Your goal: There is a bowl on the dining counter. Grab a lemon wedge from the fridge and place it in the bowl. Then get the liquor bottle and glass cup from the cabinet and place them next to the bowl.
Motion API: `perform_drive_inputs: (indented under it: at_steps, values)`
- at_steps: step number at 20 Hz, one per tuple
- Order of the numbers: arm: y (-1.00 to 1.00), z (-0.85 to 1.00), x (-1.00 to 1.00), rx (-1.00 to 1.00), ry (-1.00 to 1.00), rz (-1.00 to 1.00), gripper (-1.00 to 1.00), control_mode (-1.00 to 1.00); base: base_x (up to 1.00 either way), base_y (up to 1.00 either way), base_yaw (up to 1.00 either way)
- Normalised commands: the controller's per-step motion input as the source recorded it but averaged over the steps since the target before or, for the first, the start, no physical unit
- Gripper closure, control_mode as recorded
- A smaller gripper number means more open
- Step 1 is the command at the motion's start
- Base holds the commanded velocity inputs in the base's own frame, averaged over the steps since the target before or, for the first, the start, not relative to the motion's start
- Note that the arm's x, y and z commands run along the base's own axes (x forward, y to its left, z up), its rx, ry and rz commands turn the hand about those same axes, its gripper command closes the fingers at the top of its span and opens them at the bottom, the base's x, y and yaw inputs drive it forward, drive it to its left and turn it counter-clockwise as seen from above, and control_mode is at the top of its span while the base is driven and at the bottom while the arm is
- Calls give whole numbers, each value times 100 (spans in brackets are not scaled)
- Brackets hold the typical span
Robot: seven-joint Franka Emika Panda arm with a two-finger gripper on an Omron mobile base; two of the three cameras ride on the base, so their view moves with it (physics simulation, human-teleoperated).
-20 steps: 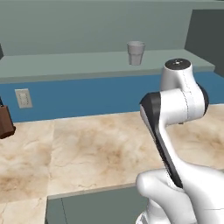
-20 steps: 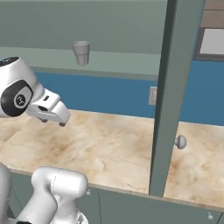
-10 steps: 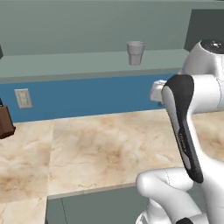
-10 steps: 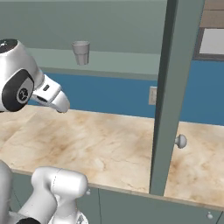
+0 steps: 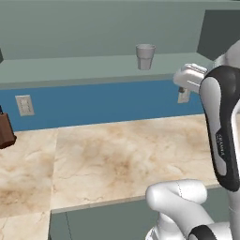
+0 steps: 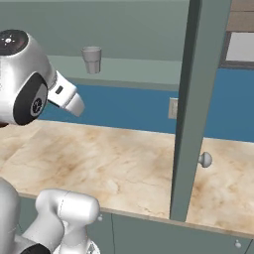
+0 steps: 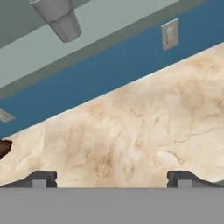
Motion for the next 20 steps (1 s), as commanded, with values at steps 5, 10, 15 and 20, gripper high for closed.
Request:
perform_drive_inputs:
  at_steps: [5,10,15,20]
  values:
    - [-2,30,2,7,-36,0,-100,-100,0,0,0]
    - [-3,28,26,8,-19,0,-100,-100,0,0,0]
    - [-13,26,53,10,1,0,-100,-100,0,0,0]
    - [0,23,63,8,6,0,-100,-100,0,0,0]
